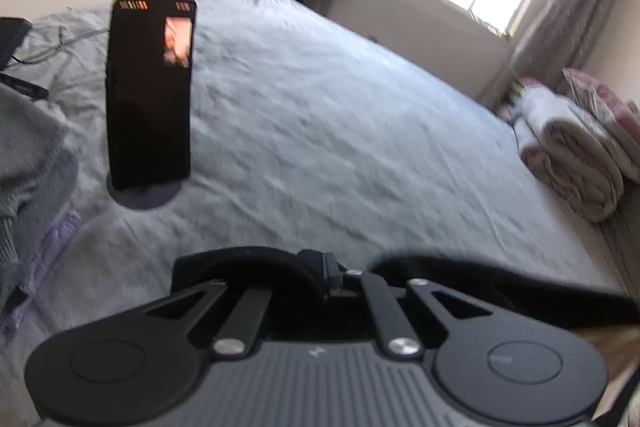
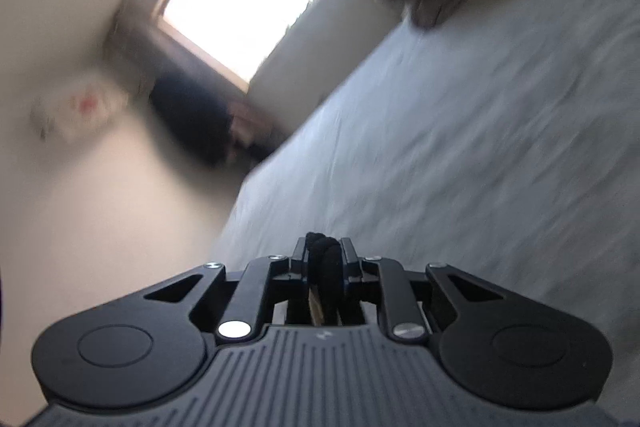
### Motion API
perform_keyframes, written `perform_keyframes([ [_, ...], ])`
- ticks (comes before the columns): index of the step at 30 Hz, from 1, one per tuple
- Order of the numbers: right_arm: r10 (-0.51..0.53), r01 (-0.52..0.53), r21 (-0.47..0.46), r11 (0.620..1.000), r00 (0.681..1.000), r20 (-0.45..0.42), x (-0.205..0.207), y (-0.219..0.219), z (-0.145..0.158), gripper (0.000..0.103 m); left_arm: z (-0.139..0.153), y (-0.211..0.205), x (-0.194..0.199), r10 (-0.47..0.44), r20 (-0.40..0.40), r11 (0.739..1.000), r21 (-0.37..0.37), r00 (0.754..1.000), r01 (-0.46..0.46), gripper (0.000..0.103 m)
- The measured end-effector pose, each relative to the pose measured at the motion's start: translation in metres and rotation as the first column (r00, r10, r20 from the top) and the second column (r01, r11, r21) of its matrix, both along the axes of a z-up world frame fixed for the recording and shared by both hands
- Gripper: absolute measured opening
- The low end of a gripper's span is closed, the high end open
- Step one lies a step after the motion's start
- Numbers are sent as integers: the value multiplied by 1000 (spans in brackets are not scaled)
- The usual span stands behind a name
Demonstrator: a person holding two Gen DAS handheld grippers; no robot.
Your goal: Fold clothes
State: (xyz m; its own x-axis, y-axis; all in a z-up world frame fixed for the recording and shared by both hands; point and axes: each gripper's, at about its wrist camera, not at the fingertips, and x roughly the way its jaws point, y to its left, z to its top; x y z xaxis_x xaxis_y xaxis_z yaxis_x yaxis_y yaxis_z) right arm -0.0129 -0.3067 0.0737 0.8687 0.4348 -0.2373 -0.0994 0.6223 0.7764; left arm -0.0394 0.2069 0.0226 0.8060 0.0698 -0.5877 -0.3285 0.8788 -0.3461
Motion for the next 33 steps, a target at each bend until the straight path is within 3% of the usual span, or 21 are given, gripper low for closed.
perform_keyframes([
  [4, -107, 106, 23, 994, 992, 60, -24, -34, 17, 17, 10, -2, -3, 63, 52, 998, -4, 997, -63, 3],
  [10, -193, 192, 19, 981, 970, 151, -61, -51, 41, 17, 29, -16, -13, 96, 165, 995, 5, 982, -99, 4],
  [17, -250, 292, -76, 953, 907, 339, -97, -43, 88, 17, 66, -40, -14, 83, 285, 993, 59, 955, -104, 4],
  [24, -219, 340, -163, 926, 837, 501, -124, -30, 140, 17, 132, -52, -37, 72, 460, 987, 95, 885, -129, 3],
  [30, -198, 349, -181, 919, 808, 556, -144, -26, 170, 18, 176, -50, -66, 56, 534, 989, 87, 843, -121, 3],
  [33, -187, 353, -183, 918, 789, 585, -158, -25, 179, 18, 193, -49, -88, 55, 586, 988, 84, 809, -128, 3],
])
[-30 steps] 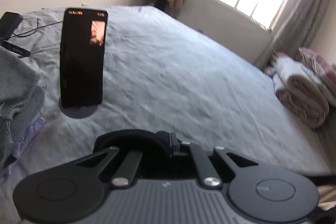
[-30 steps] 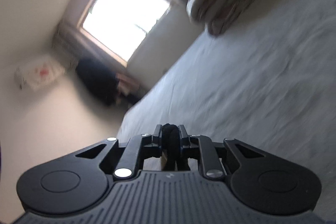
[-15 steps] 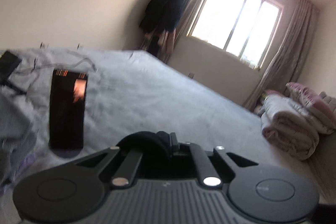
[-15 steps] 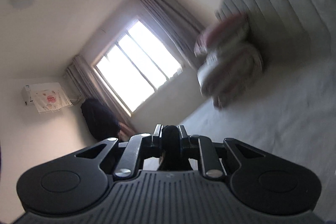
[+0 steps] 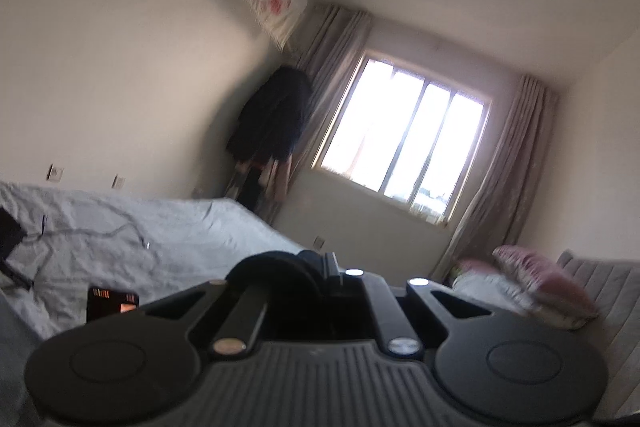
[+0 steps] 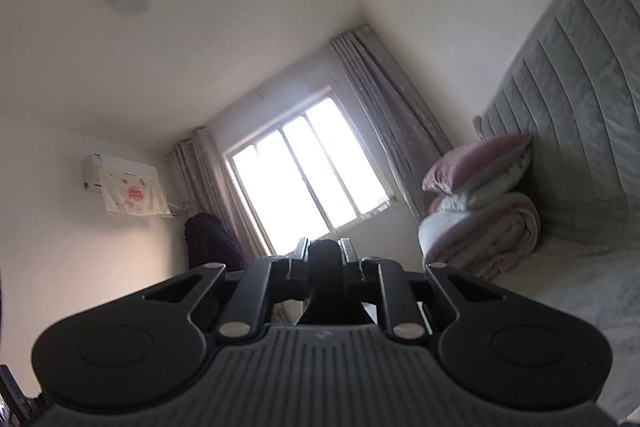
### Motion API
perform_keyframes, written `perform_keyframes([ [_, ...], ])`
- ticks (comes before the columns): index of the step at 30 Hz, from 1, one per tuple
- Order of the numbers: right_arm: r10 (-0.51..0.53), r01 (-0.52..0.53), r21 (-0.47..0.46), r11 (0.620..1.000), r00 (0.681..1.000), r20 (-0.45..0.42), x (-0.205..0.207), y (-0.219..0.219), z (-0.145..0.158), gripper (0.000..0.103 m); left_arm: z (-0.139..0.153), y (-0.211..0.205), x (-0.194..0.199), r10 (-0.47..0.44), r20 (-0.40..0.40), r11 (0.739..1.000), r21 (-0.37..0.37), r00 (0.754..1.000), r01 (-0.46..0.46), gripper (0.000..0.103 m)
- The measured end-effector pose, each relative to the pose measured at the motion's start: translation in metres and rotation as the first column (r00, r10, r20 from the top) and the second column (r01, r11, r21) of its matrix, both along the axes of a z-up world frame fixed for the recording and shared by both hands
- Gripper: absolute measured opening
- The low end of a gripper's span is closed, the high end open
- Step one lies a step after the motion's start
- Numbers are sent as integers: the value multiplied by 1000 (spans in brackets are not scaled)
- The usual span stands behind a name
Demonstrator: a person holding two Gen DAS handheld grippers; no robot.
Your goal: Fold clothes
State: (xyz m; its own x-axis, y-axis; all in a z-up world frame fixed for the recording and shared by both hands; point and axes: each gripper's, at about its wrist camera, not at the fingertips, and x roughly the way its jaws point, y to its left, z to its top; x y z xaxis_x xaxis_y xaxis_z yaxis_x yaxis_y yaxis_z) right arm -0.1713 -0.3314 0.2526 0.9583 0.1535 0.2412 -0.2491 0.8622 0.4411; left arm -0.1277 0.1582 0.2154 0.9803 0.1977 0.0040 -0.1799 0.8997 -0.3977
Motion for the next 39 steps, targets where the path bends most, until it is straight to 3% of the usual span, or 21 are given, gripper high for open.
perform_keyframes([
  [5, -13, 16, -47, 999, 998, 68, -27, 3, 20, 17, 31, -4, -39, 16, 102, 999, 34, 995, -19, 3],
  [12, -1, 8, -64, 998, 993, 121, -45, 1, 48, 18, 72, -8, -77, 14, 179, 996, 80, 984, -29, 3],
  [19, 4, 3, -77, 997, 995, 96, -45, 6, 49, 18, 80, -8, -84, 14, 200, 992, 121, 980, -39, 3],
  [26, 20, -26, -101, 995, 998, -59, 10, 20, 12, 18, 46, -23, -33, 21, 90, 987, 156, 996, -35, 3],
  [29, 38, -51, -87, 995, 989, -143, 54, 19, -12, 18, 23, -33, 0, 40, 50, 982, 182, 998, -49, 3],
  [39, -31, -34, -193, 981, 945, -324, 203, 26, -84, 18, -46, -33, 140, 149, -91, 961, 247, 985, -122, 4],
])
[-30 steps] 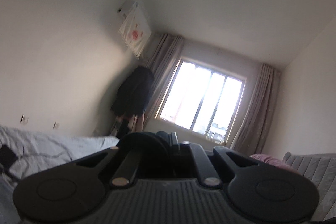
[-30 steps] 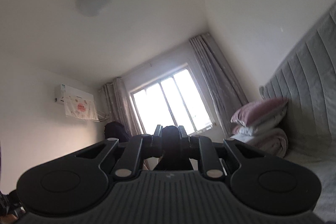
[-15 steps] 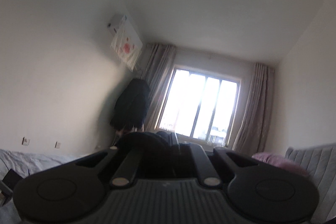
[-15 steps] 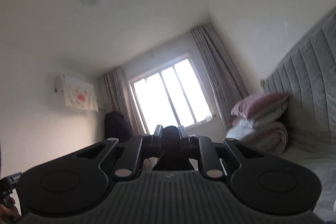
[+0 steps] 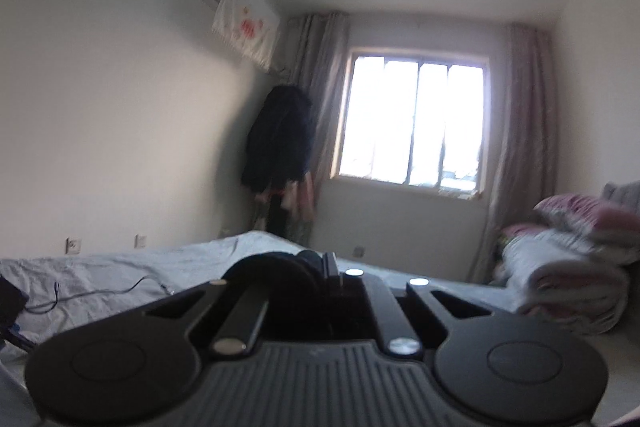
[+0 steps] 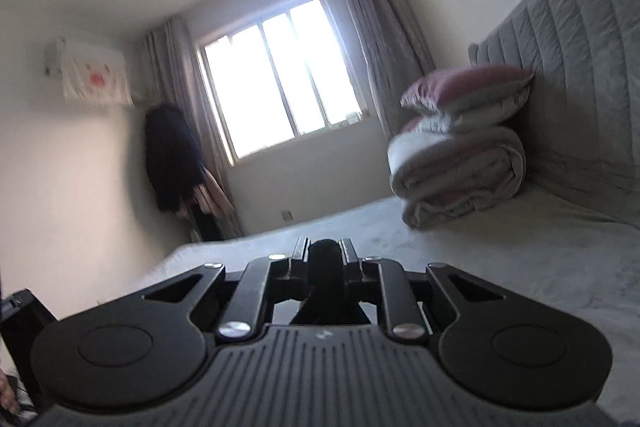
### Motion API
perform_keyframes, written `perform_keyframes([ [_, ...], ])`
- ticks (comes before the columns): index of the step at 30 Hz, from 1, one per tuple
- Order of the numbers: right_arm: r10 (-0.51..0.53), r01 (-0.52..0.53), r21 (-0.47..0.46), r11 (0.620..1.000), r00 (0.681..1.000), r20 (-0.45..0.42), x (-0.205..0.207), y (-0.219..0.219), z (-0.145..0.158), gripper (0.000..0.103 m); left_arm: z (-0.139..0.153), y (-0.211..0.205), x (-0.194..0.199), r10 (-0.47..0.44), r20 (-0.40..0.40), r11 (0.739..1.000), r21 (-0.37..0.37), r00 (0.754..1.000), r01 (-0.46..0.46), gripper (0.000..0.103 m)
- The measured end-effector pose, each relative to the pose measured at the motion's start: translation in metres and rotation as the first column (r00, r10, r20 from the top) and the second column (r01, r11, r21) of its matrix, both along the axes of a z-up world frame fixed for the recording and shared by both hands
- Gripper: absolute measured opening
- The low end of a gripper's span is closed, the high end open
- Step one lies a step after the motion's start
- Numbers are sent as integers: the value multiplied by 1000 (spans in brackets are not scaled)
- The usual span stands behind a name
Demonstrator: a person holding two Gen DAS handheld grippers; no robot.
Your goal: Fold clothes
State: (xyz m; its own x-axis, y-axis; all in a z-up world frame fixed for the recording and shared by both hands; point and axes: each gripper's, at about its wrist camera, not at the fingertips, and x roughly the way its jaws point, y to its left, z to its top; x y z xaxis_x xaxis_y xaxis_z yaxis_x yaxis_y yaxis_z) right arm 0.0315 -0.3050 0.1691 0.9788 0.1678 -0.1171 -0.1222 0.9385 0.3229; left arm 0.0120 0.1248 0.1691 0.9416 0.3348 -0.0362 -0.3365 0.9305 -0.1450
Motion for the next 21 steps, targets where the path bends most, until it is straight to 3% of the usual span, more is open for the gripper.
perform_keyframes([
  [3, -14, 15, 12, 1000, 998, -62, 41, -1, -25, 18, -21, 7, 48, 49, -45, 999, 1, 998, -49, 4],
  [6, -5, 6, 8, 1000, 994, -114, 75, 6, -51, 18, -45, 7, 86, 92, -93, 995, 54, 991, -87, 4],
  [10, -12, 4, -47, 999, 986, -167, 110, 20, -81, 18, -72, 7, 134, 122, -163, 990, 90, 979, -109, 4],
  [16, -36, 11, -110, 994, 974, -225, 160, 36, -123, 18, -106, 9, 198, 155, -234, 981, 151, 960, -121, 4],
  [21, -43, -6, -166, 986, 955, -293, 195, 47, -166, 18, -149, 10, 229, 182, -290, 970, 207, 939, -124, 4],
])
